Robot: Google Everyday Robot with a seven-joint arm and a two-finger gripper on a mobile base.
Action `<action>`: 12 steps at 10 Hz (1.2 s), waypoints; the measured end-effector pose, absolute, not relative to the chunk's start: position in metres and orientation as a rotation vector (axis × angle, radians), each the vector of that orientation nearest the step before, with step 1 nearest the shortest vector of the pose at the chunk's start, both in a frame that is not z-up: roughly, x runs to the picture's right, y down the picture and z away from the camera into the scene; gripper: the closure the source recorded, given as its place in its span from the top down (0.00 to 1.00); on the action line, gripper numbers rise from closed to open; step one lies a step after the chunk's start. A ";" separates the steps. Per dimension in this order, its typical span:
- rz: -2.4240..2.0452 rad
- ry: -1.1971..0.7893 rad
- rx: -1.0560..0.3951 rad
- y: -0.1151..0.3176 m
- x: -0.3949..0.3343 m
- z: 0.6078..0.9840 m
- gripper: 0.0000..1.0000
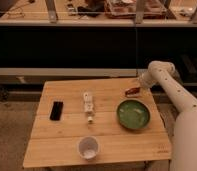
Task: Push the ceramic bowl across the table
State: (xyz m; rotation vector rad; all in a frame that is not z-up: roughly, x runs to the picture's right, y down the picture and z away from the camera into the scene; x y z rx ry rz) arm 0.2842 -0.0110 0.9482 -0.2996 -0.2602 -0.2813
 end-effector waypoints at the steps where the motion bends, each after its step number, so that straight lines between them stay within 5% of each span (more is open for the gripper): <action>1: -0.281 -0.260 -0.300 -0.011 0.284 0.948 0.62; 8: -0.279 -0.258 -0.306 -0.010 0.288 0.945 0.62; 12: -0.279 -0.207 -0.362 0.009 0.351 0.886 0.62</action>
